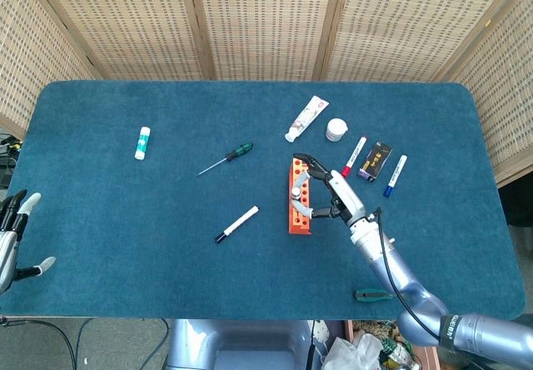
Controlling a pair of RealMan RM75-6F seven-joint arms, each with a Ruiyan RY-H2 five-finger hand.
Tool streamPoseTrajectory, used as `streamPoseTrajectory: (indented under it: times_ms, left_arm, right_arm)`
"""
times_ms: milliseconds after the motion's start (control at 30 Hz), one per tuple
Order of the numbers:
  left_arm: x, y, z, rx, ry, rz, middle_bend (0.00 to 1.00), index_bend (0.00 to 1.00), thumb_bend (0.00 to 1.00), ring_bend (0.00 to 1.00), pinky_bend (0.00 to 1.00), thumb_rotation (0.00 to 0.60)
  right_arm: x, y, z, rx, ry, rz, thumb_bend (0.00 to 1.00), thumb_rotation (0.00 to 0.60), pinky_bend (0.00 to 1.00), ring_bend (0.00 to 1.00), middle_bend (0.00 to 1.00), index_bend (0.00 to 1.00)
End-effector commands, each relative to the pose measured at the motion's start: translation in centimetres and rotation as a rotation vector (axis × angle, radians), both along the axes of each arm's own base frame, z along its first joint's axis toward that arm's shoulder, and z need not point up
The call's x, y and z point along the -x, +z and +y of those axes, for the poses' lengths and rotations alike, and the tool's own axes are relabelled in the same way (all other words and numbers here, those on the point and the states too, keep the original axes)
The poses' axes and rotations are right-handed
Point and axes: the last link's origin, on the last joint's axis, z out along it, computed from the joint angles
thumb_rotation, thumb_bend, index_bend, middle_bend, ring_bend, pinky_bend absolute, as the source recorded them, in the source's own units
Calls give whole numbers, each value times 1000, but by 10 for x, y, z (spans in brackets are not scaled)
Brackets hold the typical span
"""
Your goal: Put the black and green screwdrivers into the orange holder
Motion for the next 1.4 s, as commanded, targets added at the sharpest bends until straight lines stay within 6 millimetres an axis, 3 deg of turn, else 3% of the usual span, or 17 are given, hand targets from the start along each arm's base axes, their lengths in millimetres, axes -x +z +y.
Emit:
streamPoseTrajectory:
  times_ms: [33,533,833,1400]
  left_arm:
    - [0,0,0,-1,0,1,0,0,0,0,0,600]
    - [0,0,1,3,4,3,0,0,0,0,0,600]
    - [0,-1,1,6,5,3,0,0,0,0,0,600]
    - [0,-1,1,13,10,-1,0,0,0,0,0,600]
  right_arm:
    - [1,-2,-1,0,-3,1,434,600,0,0,87,636]
    - [1,-10,-1,-3,4,19,434,600,0,0,87,636]
    - [11,-15,0,-11,-3,33,434,600,0,0,87,639]
    - [32,-42,8,12,67,64,434,600,0,0,87,644]
